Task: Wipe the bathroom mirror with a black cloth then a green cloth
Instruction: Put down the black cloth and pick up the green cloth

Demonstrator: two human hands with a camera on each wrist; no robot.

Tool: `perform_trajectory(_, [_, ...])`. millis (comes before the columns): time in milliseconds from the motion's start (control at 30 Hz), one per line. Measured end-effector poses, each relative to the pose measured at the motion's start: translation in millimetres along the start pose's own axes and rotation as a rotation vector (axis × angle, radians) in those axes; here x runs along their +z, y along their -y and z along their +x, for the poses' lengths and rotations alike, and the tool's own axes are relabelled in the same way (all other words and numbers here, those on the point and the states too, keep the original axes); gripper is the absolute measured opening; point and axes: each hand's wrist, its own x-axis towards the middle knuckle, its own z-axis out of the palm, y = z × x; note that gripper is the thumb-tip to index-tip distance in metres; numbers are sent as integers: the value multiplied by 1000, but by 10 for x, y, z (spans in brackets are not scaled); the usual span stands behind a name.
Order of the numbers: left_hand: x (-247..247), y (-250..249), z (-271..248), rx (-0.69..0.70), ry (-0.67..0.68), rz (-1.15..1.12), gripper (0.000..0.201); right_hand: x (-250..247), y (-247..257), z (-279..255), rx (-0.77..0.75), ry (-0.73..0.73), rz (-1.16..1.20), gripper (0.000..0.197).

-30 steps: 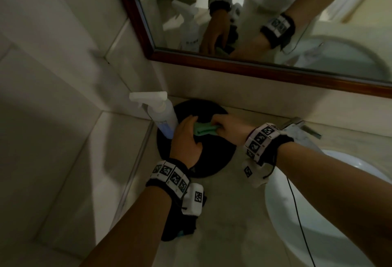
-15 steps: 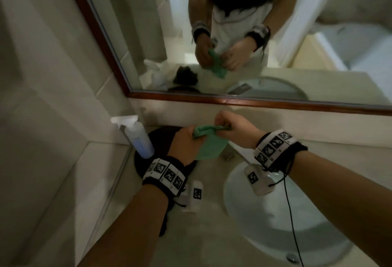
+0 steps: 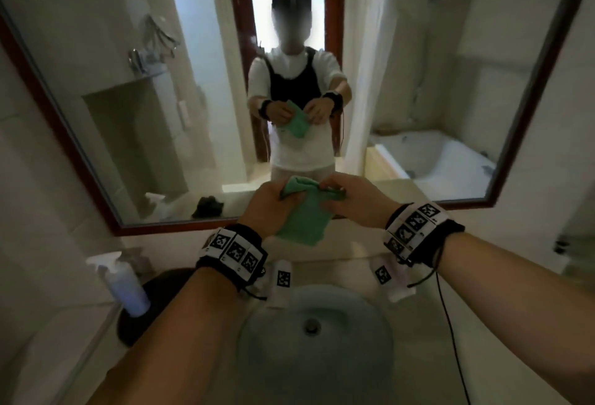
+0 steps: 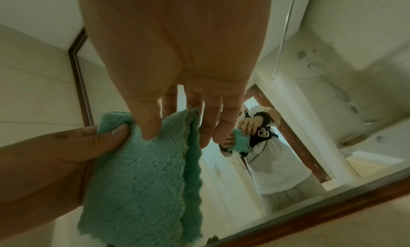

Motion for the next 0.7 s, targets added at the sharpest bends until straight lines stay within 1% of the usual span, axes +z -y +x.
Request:
perform_trajectory(67, [155,-326,54,45,10,-1,14,-315,-39,-190,-9,-41,-16,26])
perform_trajectory(167, [331,-730,195,120,58,19,13,-729,-66,-404,-2,-129,-61,12])
perform_trajectory(200, [374,-860,251,142,71,35,11,-863,-77,-446,0,-165,-62,10])
perform_trajectory(300, [457,-1219,410,209,108,54,10,-1250,-89,-524,7,-257,-25,17])
perform_trajectory(400, [515,-1447,571,249,145,28,9,-1560,-20,-589,44,-300,39,19])
perform_trajectory(500, [563,-1635,762,298,118,32,30,-1805,20,-600,65,-339,78,18])
perform_trajectory(600, [594,-1792,974,309,99,-24,25,-2025,39,-544,88,-390,60,14])
perform_trajectory(700, [608,-1915,1170,362,118,-41,21,-2206,52,-454,87,-455,51,14])
